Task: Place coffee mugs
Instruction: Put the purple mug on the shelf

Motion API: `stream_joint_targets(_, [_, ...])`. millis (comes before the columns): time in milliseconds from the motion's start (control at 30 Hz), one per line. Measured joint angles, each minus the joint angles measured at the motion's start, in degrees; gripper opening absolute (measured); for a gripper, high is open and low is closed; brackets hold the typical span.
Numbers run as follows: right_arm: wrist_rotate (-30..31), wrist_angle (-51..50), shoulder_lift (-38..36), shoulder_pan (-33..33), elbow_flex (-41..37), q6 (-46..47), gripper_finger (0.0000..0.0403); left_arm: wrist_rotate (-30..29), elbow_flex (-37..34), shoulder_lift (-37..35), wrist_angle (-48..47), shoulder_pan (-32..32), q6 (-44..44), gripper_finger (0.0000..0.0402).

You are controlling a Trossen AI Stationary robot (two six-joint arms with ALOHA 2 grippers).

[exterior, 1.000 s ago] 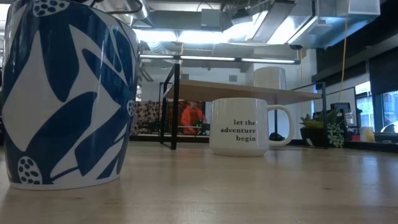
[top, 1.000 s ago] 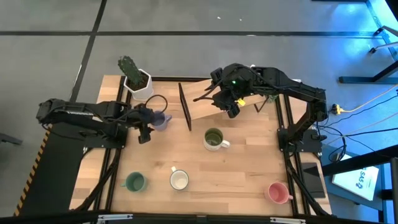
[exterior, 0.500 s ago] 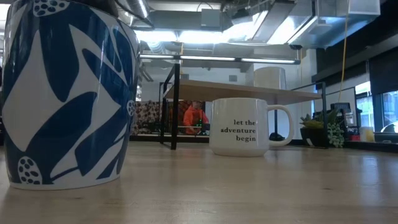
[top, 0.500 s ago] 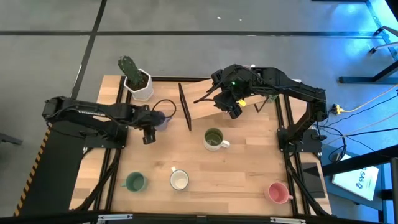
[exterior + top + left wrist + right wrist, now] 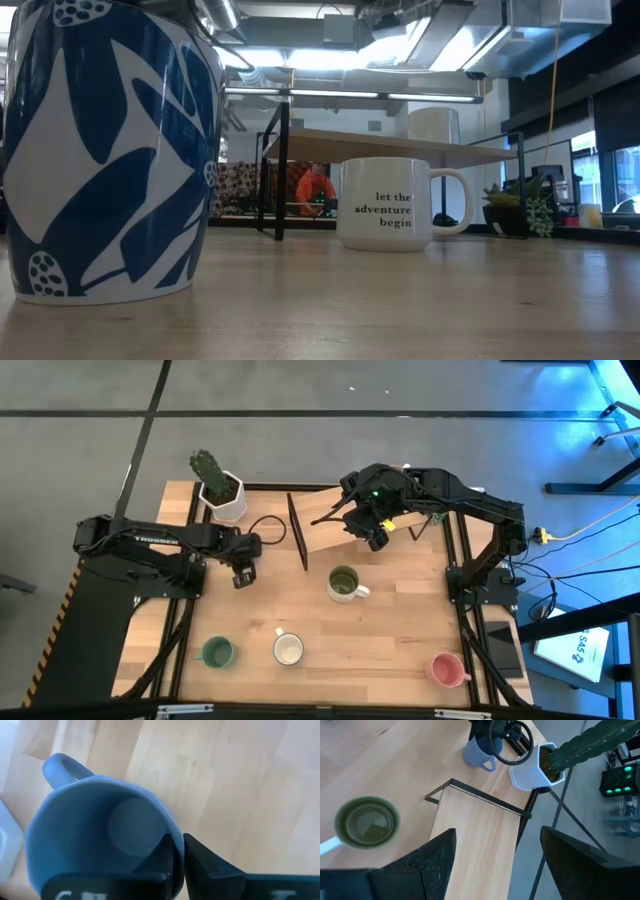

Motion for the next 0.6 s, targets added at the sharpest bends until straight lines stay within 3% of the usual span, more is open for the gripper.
stream_joint_targets(200, [-3.12, 2.17, 0.03, -0.7, 0.0, 1.87, 0.0275, 3.69, 5.85, -1.87, -0.5, -1.99, -1.43, 0.0015])
stream_joint_targets(333, [-10.98, 5.8, 0.04, -2.36, 0.0, 5.47, 0.0275, 3.42, 14.11, -2.73, -2.35, -5.18, -1.13, 0.0014])
stream_joint_targets(500, [-12.71, 9.29, 0.85, -2.33, 0.04, 6.99, 0.0275, 3.43, 24.85, -2.83, -5.43, -10.46, 2.23, 0.0014])
stream_joint_targets(600, [-16.95, 10.42, 2.06, -2.23, 0.09, 7.52, 0.0275, 1.3, 29.66, -2.68, -6.46, -13.42, 3.74, 0.0014])
